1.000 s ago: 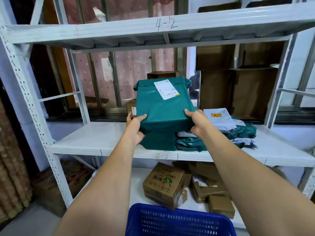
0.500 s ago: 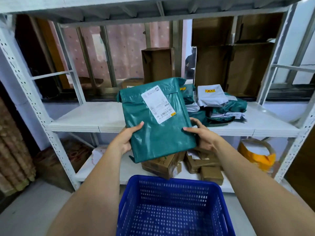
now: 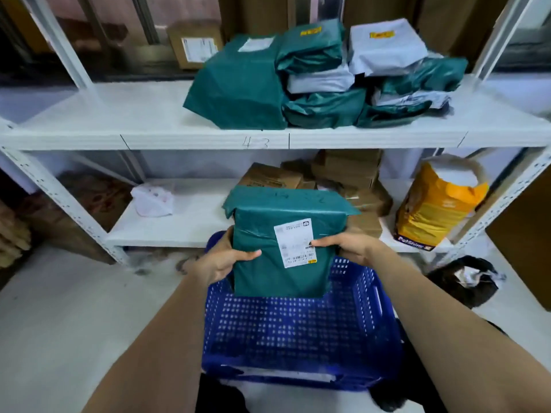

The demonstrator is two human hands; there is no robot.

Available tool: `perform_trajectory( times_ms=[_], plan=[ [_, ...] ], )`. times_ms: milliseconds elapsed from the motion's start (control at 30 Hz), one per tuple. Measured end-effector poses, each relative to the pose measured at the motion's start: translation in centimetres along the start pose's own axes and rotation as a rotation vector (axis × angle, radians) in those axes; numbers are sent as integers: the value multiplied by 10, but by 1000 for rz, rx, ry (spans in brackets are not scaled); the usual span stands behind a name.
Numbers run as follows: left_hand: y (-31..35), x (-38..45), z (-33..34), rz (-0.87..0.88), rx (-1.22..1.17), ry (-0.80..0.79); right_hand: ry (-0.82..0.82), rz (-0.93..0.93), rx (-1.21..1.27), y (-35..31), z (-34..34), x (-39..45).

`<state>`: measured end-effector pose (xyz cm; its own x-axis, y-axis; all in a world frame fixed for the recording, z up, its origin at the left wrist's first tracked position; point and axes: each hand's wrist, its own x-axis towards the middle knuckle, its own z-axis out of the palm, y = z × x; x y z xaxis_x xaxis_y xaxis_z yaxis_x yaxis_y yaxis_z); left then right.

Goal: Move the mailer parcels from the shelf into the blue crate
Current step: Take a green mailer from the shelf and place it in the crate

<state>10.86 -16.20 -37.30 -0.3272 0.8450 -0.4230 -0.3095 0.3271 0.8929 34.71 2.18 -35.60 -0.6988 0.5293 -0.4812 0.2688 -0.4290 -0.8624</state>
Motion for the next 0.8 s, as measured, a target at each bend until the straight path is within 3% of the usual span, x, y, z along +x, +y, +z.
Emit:
perform_trajectory(
  times_ms=[433,700,767,800],
  plan=[
    [-161,123,-23,-269,227,98,214,148,-118,163,-36,117],
    [-230,136,-36,-415,412,142,309,195,-200,250,-42,145],
    [-236,134,-47,-401,395,226,359,222,-176,267,-54,146],
    [-238,135,-49,-352,379,347,368,257,-172,270,-61,143]
  ],
)
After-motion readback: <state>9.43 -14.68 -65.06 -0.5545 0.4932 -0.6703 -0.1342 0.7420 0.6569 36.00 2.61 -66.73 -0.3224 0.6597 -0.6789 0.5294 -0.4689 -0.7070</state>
